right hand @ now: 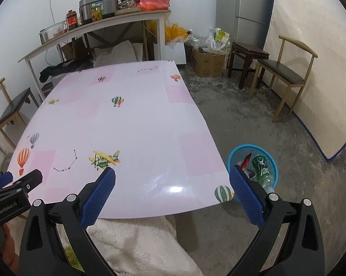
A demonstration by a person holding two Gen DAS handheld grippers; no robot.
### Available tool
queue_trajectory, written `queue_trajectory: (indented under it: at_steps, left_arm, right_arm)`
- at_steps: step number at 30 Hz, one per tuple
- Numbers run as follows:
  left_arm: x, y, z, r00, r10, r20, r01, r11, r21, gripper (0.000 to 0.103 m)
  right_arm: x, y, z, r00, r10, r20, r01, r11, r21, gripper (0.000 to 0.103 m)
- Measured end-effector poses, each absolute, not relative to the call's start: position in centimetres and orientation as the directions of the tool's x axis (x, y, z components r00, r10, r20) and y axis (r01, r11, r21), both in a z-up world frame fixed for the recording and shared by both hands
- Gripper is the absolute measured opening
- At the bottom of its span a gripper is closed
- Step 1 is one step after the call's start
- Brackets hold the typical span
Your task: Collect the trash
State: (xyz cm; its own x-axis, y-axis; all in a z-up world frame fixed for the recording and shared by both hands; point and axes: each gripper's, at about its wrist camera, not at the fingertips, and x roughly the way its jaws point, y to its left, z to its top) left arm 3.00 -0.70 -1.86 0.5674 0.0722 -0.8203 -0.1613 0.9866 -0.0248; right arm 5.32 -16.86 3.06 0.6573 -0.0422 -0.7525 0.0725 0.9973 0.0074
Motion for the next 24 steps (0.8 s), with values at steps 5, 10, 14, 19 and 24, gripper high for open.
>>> queue_trajectory:
  at_steps: [5, 10, 14, 19, 24]
  left_arm:
    - [2.7, -0.6, -2.0, 0.560, 0.063, -0.826, -0.163, 0.986, -0.034, 0.094]
    - [2.6, -1.7, -1.7, 0.569, 0.023, -0.822, -0.116, 0.992, -0.053, 0.094]
    - [2.8, -3.2, -1.9, 0.558, -0.019, -0.830, -0.069, 0.995, -0.069, 0.094]
    - [2.8, -5.1, -2.3, 0.537, -0.056, -0.842, 0.007, 0.998, -0.062, 0.094]
    - [2.4, -6.5, -2.6, 0.519, -0.070, -0.852, 0.081, 0.996, -0.032, 0.094]
  right_arm:
    - [5.0, -16.7, 3.0, 0.645, -0.039, -0.763, 0.068, 0.998, 0.007, 0.097]
    - [4.5, -18.2, 3.3, 0.646, -0.080, -0.759, 0.116, 0.993, -0.006, 0.097]
    - [3.5, -19.2, 3.1, 0.632, -0.118, -0.766, 0.158, 0.987, -0.022, 0.096]
    - [2.5, -20.5, 2.4, 0.597, -0.151, -0.788, 0.220, 0.975, -0.021, 0.097]
    - [1.8, -21.2, 1.6, 0.565, -0.162, -0.809, 0.267, 0.964, -0.007, 0.097]
